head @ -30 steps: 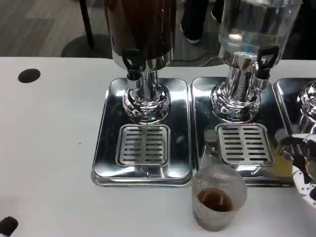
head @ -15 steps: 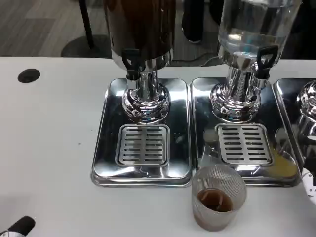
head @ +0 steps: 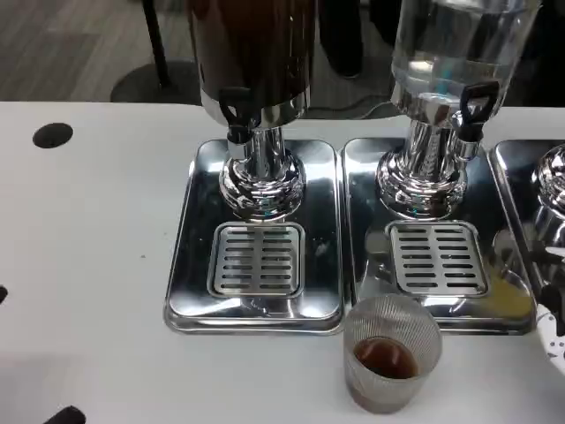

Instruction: Grasp the cup under the faucet to collect the drink, then remove the cup.

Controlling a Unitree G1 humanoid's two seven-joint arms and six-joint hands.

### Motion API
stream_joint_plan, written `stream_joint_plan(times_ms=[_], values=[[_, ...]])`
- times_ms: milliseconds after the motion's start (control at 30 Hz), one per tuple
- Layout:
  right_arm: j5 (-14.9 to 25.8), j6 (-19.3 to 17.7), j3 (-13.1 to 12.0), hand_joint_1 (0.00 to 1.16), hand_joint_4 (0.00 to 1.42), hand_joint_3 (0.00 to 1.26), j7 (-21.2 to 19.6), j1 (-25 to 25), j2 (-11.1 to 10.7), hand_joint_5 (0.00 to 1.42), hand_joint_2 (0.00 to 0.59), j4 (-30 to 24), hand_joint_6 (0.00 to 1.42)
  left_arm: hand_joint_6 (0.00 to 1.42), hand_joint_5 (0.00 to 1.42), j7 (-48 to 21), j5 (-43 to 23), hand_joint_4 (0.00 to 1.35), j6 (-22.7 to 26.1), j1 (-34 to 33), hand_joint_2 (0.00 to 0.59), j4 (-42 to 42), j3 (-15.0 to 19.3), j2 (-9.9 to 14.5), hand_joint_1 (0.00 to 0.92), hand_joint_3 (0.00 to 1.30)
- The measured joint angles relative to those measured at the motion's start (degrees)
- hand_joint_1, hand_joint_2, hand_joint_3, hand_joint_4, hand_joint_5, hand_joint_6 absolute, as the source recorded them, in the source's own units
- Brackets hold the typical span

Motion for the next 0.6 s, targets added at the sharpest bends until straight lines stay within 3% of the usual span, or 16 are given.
stream_joint_plan(times_ms=[167,600], values=[[0.25,0.0,0.05,0.58,0.28,0.34,-0.02,0.59,0.04,0.21,0.562,-0.92,0.12,0.0,0.0,0.06,2.08,0.0,-0.74,0.93,0.076,-0.99,-1.75,-0.08,0.0,0.06],[0.7,0.17,0.05,0.58,0.28,0.34,-0.04,1.58,0.2,0.21,0.561,-1.89,0.12,0.0,0.0,0.08,2.02,0.0,-0.87,0.62,0.083,-0.98,-2.01,-0.05,0.0,0.06]])
